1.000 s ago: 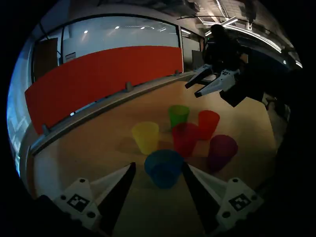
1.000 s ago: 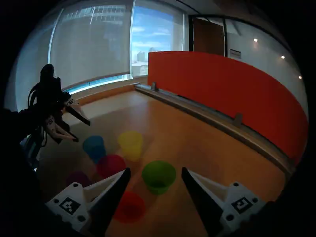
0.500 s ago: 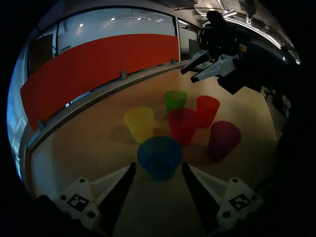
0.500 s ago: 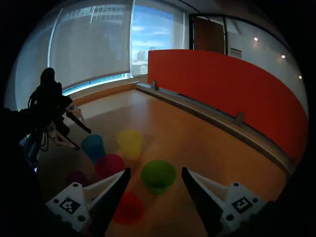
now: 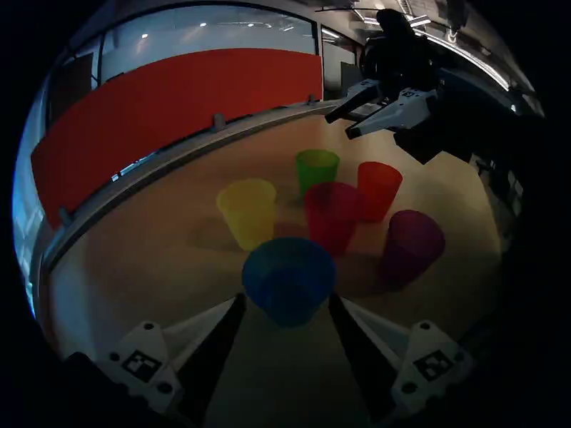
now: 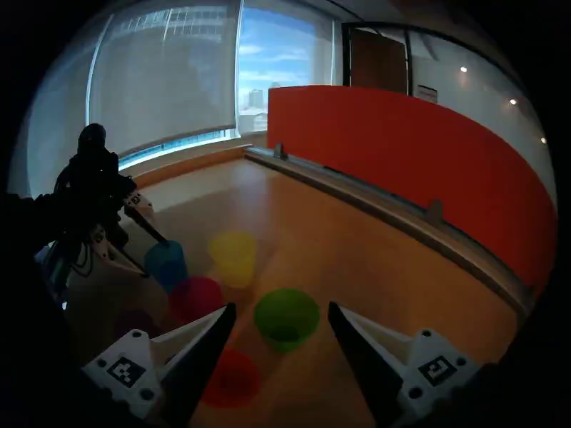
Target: Pour water
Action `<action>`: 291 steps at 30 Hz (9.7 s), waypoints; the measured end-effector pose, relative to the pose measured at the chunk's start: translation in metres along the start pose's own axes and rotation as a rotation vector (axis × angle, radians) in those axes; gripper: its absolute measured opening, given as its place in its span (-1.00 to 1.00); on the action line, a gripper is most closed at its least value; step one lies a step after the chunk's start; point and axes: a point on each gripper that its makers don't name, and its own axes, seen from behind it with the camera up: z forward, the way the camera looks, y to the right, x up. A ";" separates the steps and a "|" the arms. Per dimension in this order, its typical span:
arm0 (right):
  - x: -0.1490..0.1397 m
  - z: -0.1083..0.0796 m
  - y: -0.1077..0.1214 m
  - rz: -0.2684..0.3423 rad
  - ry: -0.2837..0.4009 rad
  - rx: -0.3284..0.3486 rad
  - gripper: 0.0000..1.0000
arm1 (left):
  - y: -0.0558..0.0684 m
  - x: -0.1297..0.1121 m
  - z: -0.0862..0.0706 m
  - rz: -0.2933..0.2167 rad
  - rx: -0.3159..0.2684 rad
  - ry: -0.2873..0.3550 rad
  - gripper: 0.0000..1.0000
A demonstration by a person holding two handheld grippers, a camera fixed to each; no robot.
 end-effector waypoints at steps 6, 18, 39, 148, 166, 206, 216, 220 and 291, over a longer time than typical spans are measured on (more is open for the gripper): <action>-0.001 0.001 0.001 -0.003 -0.004 -0.002 1.00 | 0.001 0.002 0.008 0.009 -0.011 -0.007 0.72; -0.002 0.001 0.002 -0.002 -0.007 -0.004 1.00 | 0.003 0.004 0.019 -0.006 -0.021 -0.011 0.72; -0.005 -0.001 0.003 0.002 -0.011 -0.012 1.00 | 0.004 0.007 0.027 -0.034 -0.026 -0.004 0.70; 0.106 -0.088 -0.036 -0.011 0.379 -0.053 0.87 | -0.009 0.157 -0.108 -0.075 0.114 0.440 0.67; 0.115 -0.096 -0.039 -0.025 0.466 -0.062 0.88 | -0.006 0.172 -0.112 -0.060 0.113 0.470 0.67; 0.099 -0.041 -0.113 -0.075 0.434 0.119 0.87 | -0.018 0.234 -0.125 0.231 0.302 0.486 0.67; 0.099 -0.028 -0.131 -0.084 0.428 0.161 0.86 | -0.012 0.250 -0.131 0.349 0.351 0.495 0.67; 0.099 -0.023 -0.136 -0.082 0.425 0.173 0.86 | -0.012 0.256 -0.134 0.386 0.371 0.498 0.68; 0.109 -0.021 -0.147 -0.092 0.441 0.211 0.86 | 0.001 0.291 -0.136 0.845 0.567 0.425 0.68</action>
